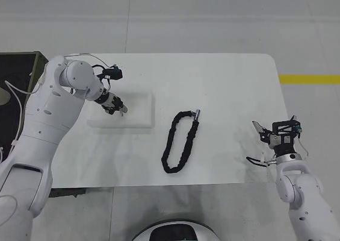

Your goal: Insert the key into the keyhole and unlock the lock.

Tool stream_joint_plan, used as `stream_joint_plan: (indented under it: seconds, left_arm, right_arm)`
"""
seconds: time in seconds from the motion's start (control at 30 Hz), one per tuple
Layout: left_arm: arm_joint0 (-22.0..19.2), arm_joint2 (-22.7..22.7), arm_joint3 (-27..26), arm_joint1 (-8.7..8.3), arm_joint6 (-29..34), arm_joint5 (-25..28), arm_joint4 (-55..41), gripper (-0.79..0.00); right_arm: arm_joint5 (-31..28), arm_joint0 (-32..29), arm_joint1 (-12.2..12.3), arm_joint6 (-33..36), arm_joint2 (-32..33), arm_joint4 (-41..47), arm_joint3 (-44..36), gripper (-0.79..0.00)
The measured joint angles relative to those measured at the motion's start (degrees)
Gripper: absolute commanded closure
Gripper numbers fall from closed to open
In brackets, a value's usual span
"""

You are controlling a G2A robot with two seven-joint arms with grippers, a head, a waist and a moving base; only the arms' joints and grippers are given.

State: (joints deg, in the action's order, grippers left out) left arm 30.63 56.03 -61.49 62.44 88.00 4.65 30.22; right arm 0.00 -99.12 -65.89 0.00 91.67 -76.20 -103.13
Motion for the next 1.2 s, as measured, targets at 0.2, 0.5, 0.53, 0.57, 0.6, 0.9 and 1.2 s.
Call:
stream_joint_plan:
  seconds: [0.2,0.5,0.53,0.57,0.6,0.9,1.2]
  left_arm:
    - [-0.65,-0.34,1.72,0.44,-0.48,0.8,0.14,-0.286]
    - [-1.65,-1.23,4.01,1.34,-1.68,0.75,1.1,0.0]
    - [-1.74,-1.2,4.09,1.38,-1.58,0.72,1.18,0.0]
    - [-1.85,-1.1,4.04,1.41,-1.32,0.62,1.27,0.0]
    - [-1.92,-1.0,3.83,1.42,-1.07,0.45,1.42,0.0]
    - [-1.04,-0.59,-5.59,0.48,0.01,-5.69,8.86,0.0]
    - [3.89,6.89,-16.38,-2.08,-1.88,-13.52,8.6,0.0]
  right_arm:
    - [0.0,0.0,0.0,0.0,0.0,0.0,0.0,-0.785]
    - [0.0,0.0,0.0,0.0,0.0,0.0,0.0,-0.785]
    - [0.0,0.0,0.0,0.0,0.0,0.0,0.0,-0.785]
    - [0.0,0.0,0.0,0.0,0.0,0.0,0.0,-0.785]
    - [0.0,0.0,0.0,0.0,0.0,0.0,0.0,-0.785]
    - [0.0,0.0,0.0,0.0,0.0,0.0,0.0,-0.785]
    - [0.0,0.0,0.0,0.0,0.0,0.0,0.0,-0.785]
